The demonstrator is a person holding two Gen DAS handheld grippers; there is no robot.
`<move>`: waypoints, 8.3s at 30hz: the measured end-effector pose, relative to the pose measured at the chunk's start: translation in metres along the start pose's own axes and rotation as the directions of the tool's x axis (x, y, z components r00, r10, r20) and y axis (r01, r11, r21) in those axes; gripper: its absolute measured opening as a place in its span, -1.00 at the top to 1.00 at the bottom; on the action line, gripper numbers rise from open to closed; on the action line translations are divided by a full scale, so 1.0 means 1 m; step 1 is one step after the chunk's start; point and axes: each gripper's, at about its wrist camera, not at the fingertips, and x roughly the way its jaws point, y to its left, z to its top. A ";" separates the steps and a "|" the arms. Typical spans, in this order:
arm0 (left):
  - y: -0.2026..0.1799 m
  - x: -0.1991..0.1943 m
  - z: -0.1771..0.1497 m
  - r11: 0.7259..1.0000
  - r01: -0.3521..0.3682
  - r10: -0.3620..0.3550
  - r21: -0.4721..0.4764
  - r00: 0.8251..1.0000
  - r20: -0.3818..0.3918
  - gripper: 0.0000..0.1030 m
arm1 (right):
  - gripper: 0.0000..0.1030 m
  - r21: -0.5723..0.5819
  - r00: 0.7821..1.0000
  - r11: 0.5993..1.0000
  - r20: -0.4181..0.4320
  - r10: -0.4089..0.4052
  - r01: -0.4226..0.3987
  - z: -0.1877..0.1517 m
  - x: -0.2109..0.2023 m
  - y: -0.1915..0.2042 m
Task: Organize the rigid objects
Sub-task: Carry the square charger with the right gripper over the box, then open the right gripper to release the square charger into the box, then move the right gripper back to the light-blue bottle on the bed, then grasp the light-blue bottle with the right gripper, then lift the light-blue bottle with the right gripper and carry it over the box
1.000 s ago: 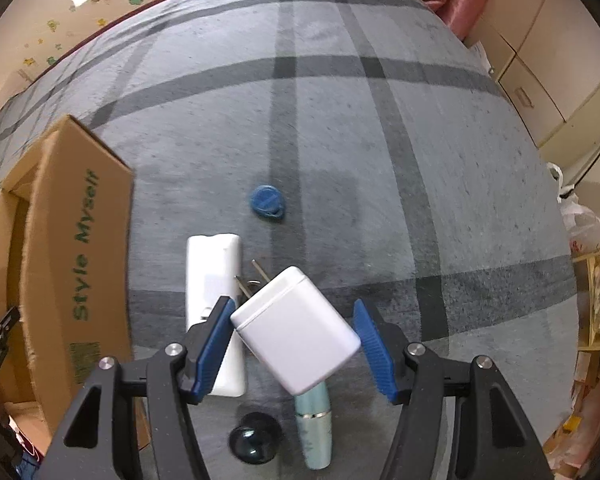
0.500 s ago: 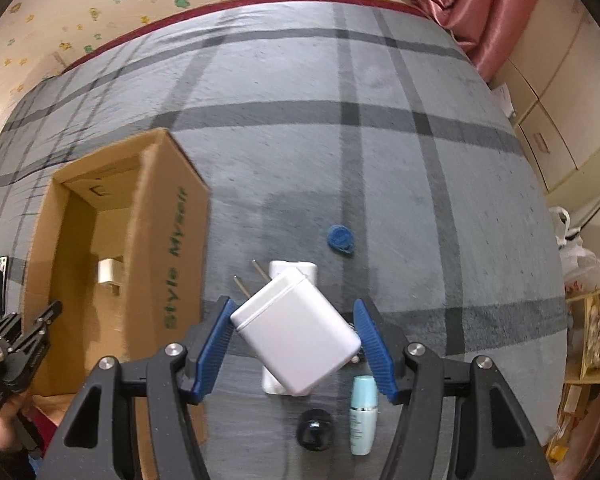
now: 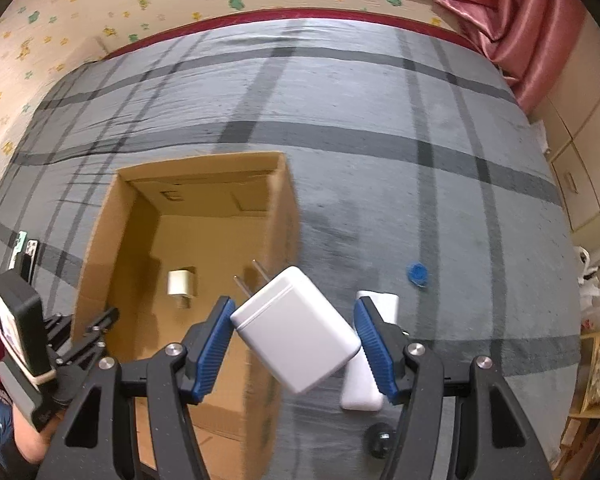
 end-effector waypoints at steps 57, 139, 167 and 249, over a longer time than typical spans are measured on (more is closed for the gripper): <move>-0.003 -0.001 -0.002 1.000 -0.020 0.020 0.009 1.000 0.006 0.72 | -0.28 -0.076 0.974 0.997 -0.227 -0.025 0.008 -0.037 0.132 0.110; -0.006 -0.001 -0.002 1.000 -0.029 0.029 0.004 1.000 0.000 0.73 | -0.99 0.154 0.987 0.976 -0.049 -0.151 0.156 -0.104 0.026 -0.116; -0.007 0.000 -0.002 1.000 -0.031 0.031 0.005 1.000 -0.001 0.73 | 0.06 0.265 0.974 0.956 -0.214 -0.071 0.127 -0.146 0.092 -0.161; 0.000 0.002 -0.002 1.000 -0.003 0.003 0.004 1.000 -0.003 0.73 | 0.47 -0.103 0.993 0.991 -0.094 0.074 -0.083 0.024 0.090 0.094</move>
